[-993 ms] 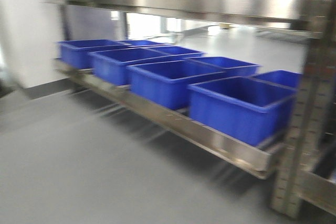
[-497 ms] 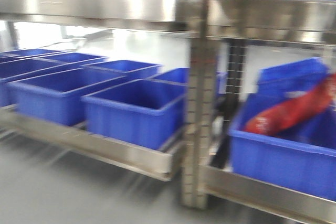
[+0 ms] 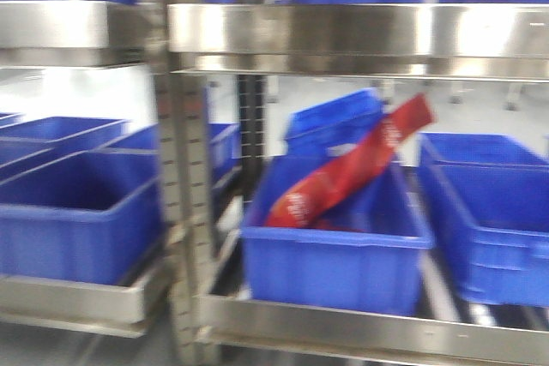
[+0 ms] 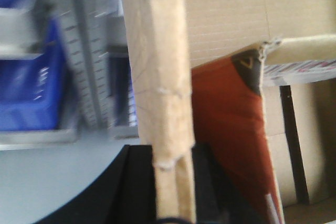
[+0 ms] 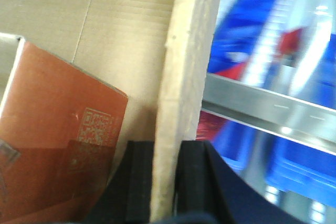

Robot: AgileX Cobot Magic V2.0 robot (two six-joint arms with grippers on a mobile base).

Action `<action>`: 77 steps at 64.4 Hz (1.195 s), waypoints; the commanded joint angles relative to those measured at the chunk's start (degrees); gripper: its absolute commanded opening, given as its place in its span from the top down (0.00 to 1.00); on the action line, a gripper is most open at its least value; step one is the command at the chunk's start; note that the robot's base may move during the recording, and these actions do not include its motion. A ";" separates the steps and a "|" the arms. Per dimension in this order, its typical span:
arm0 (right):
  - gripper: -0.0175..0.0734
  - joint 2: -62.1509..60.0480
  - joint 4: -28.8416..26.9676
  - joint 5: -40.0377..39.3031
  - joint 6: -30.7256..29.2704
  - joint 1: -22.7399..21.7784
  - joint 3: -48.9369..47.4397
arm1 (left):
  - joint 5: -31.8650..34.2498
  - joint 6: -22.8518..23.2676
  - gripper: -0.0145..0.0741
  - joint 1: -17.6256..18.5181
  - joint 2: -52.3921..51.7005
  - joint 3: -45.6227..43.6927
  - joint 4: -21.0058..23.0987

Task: Stack two boxes on right shelf middle
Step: 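Carry the boxes with both grippers while driving up to the steel shelf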

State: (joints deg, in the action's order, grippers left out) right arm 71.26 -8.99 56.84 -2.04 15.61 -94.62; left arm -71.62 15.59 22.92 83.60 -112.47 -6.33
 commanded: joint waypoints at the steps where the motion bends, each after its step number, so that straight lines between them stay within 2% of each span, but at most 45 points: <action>1: 0.98 -0.57 0.71 -2.41 -0.49 -0.27 -0.72 | 2.99 0.00 0.96 0.15 -1.00 -0.84 0.45; 77: 0.98 -0.57 0.71 -2.41 -0.49 -0.27 -0.72 | 2.99 0.00 0.96 0.15 -1.00 -0.84 0.45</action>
State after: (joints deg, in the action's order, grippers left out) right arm 71.26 -8.99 56.95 -2.04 15.61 -94.62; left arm -71.62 15.59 22.92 83.60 -112.47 -6.23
